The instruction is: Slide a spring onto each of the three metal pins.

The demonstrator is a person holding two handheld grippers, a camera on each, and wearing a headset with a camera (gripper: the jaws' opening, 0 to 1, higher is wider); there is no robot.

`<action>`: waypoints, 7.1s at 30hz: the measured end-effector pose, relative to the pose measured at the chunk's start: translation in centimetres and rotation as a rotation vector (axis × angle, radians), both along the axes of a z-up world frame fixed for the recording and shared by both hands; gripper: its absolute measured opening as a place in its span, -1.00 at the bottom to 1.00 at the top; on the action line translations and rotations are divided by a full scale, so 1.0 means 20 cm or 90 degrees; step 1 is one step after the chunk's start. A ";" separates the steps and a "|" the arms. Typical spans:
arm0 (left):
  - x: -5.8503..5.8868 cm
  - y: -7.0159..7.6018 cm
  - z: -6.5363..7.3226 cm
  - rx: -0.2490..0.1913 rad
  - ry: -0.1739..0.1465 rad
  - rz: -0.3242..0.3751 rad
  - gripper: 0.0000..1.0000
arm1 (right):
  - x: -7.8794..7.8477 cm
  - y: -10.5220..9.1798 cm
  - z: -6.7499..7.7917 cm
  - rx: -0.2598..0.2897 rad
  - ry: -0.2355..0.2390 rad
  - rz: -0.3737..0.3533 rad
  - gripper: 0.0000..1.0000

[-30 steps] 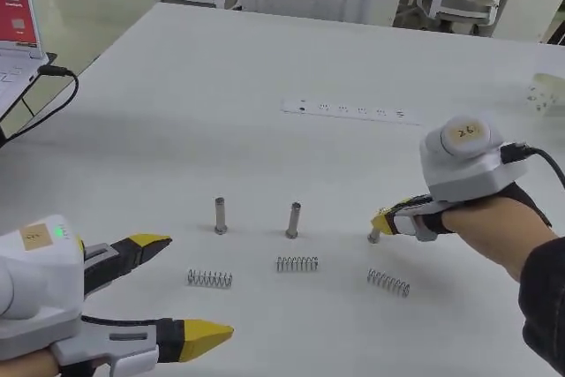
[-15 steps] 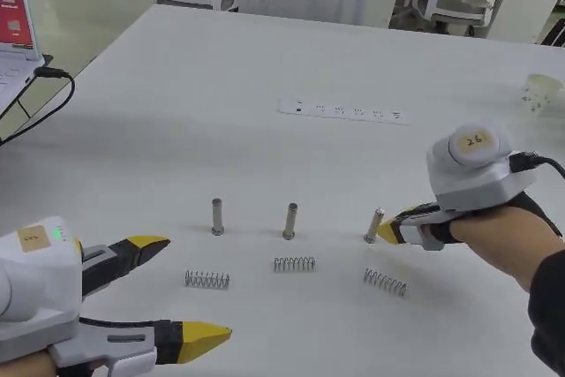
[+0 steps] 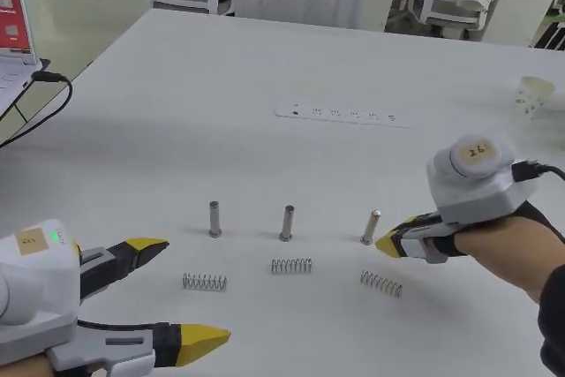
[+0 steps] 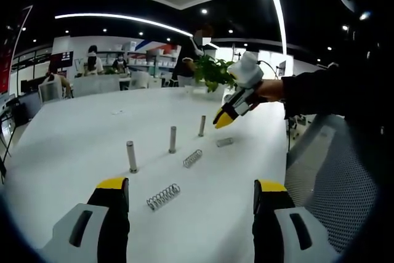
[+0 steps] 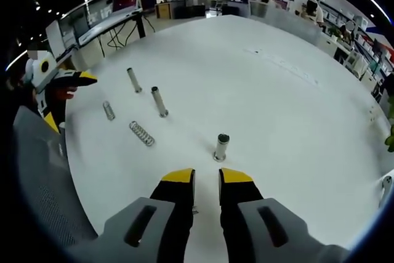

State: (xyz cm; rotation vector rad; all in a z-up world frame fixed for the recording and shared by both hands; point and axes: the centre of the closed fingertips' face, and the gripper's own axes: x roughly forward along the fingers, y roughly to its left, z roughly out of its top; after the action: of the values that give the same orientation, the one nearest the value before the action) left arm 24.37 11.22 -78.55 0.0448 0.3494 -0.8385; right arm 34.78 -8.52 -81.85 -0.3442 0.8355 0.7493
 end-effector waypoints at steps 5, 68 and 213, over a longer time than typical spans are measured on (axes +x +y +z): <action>-0.01 0.00 0.00 0.000 -0.001 0.000 0.60 | -0.05 0.03 0.00 -0.001 0.010 0.027 -0.72; 0.01 0.02 -0.01 -0.003 0.003 0.011 0.58 | -0.17 0.13 -0.14 -0.164 0.063 0.233 -0.83; -0.12 -0.47 -0.02 0.116 -0.014 -0.316 -0.97 | -0.68 0.66 0.20 -0.052 0.130 0.481 -0.83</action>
State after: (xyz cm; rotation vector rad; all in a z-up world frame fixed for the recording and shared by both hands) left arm 21.97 1.81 -78.87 0.3195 0.4005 -1.2933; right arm 21.26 4.63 -77.77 -0.6811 0.9337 1.4718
